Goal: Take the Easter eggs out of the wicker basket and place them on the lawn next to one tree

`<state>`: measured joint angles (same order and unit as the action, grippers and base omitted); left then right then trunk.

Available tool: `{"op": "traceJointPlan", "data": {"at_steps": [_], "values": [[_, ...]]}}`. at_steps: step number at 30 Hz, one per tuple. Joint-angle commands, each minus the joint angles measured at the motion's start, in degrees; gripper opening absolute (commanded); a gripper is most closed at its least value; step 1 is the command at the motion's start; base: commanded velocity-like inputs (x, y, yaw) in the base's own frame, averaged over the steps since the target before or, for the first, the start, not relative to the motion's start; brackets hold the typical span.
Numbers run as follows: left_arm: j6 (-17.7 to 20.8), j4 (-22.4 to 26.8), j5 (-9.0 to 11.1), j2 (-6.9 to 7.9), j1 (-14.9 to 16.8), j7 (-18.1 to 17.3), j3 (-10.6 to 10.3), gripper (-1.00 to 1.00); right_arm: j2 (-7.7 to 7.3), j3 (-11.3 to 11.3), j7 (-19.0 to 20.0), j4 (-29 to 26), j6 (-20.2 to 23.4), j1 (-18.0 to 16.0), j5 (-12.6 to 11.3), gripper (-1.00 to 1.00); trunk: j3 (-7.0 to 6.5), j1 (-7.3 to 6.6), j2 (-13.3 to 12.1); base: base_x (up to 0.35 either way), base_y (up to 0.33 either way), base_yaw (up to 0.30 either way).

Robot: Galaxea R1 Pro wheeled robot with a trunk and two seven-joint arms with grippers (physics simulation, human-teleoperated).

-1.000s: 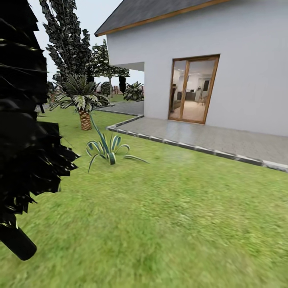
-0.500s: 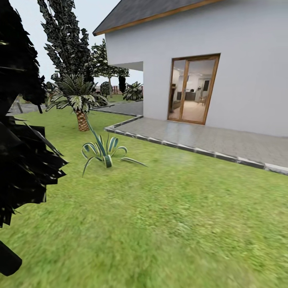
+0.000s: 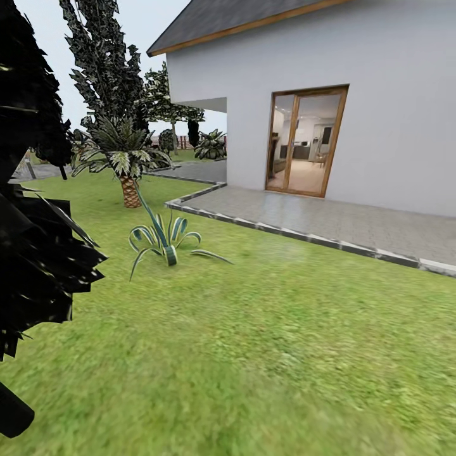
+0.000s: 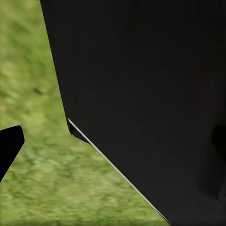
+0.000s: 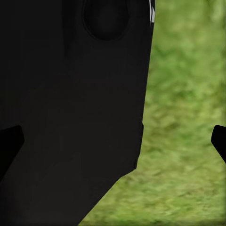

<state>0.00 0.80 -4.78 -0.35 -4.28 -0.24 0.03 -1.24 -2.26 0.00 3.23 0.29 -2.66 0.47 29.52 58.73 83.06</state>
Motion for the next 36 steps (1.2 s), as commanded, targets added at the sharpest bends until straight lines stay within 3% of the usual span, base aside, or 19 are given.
{"op": "traceJointPlan", "data": {"at_steps": [1,36], "values": [[0.0,0.1,-0.5,0.00,0.0,0.0,0.1,1.00,0.00,-0.2,0.0,0.1,0.0,-0.1,0.1,1.00,0.04,0.00,0.0,0.000,0.000,0.000],[0.0,0.1,-0.5,0.00,0.0,0.0,0.1,1.00,0.01,-0.3,0.0,0.0,0.0,-0.1,0.1,1.00,0.04,0.00,0.0,0.000,0.000,0.000]]}}
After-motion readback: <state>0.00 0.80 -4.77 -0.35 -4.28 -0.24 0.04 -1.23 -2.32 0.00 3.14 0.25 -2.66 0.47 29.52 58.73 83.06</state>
